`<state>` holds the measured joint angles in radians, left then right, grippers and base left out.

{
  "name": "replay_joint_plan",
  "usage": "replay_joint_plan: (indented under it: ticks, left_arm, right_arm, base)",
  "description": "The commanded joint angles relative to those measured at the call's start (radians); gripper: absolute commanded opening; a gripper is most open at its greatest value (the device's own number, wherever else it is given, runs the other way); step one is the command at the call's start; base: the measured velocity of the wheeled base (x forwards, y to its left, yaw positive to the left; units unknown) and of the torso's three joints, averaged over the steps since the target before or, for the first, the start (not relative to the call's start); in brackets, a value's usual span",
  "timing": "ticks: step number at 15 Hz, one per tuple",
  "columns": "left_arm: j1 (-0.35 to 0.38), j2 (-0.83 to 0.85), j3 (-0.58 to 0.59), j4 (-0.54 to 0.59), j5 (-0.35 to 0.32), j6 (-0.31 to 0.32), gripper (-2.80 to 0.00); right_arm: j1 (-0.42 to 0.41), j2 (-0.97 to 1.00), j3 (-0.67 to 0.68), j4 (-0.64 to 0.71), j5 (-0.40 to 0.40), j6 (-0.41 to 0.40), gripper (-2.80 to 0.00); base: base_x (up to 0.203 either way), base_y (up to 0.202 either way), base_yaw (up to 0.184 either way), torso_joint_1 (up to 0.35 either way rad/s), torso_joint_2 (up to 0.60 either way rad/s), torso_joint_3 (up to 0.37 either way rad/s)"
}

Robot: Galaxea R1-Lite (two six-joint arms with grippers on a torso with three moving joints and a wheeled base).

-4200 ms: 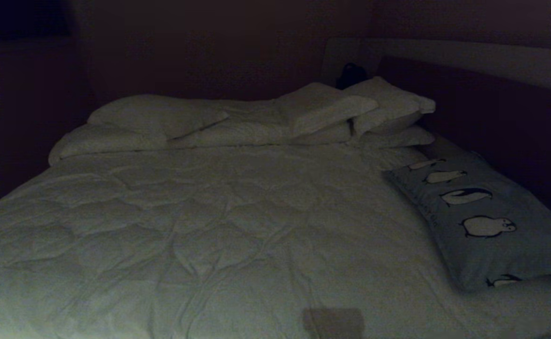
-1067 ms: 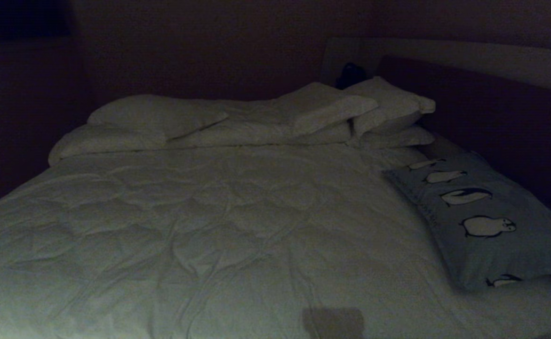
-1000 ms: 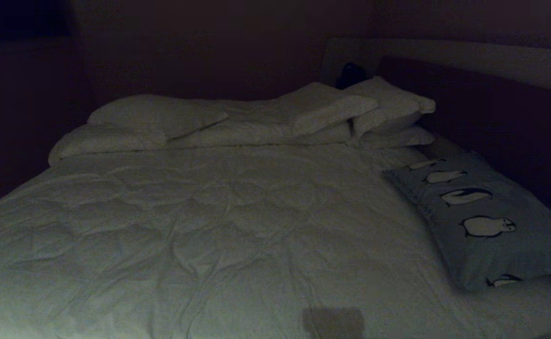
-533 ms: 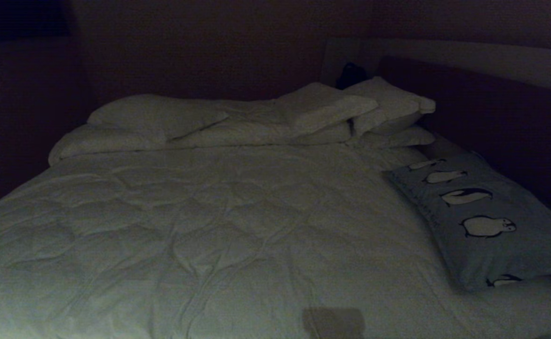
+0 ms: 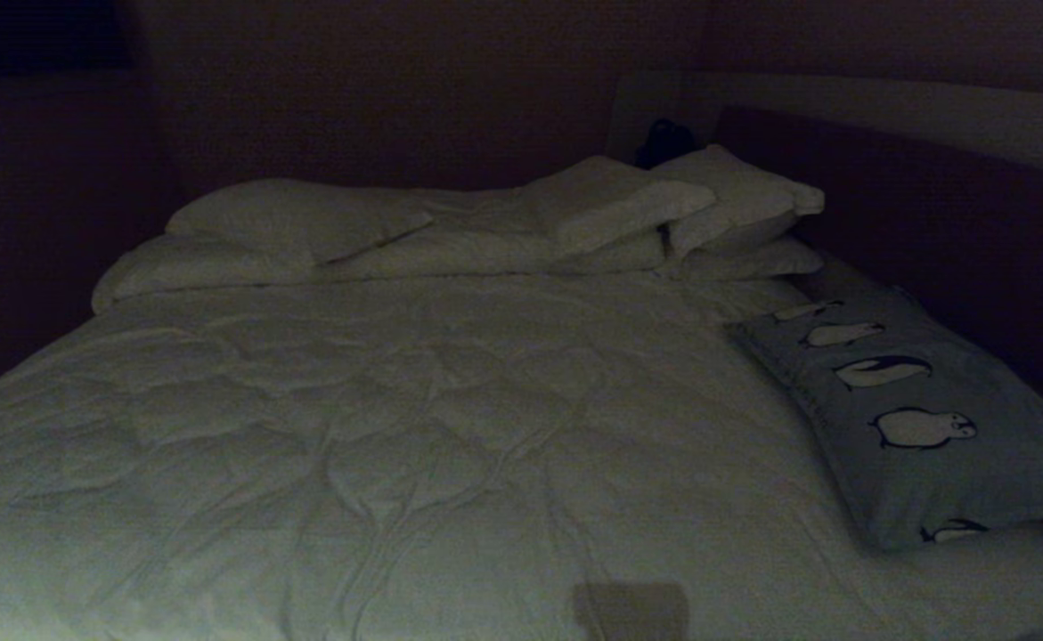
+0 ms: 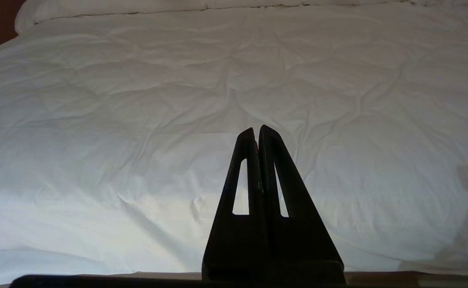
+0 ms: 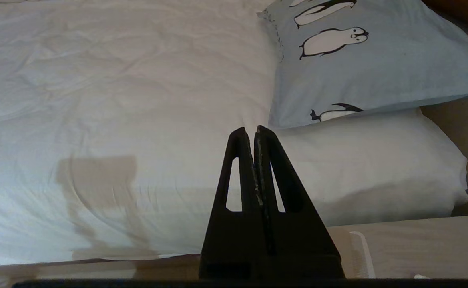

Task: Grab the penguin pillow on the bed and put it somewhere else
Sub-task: Pick up the pillow

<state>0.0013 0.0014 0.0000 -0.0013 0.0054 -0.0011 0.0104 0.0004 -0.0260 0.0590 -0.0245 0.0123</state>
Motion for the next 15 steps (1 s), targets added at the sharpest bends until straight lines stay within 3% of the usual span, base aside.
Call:
replay_joint_plan:
  ticks: [1, 15]
  left_arm:
    - [0.000, 0.000, 0.000, 0.000, 0.001, 0.000, -2.80]
    - [0.000, 0.000, 0.000, 0.000, 0.001, 0.000, -2.80]
  right_arm:
    - [0.000, 0.000, 0.000, 0.001, 0.000, 0.000, -2.80]
    - [0.000, 0.000, 0.000, -0.001, 0.000, 0.001, -2.80]
  base:
    - [0.000, 0.000, 0.000, 0.000, 0.00, 0.000]
    - [0.000, 0.000, 0.000, 0.000, 0.00, 0.000]
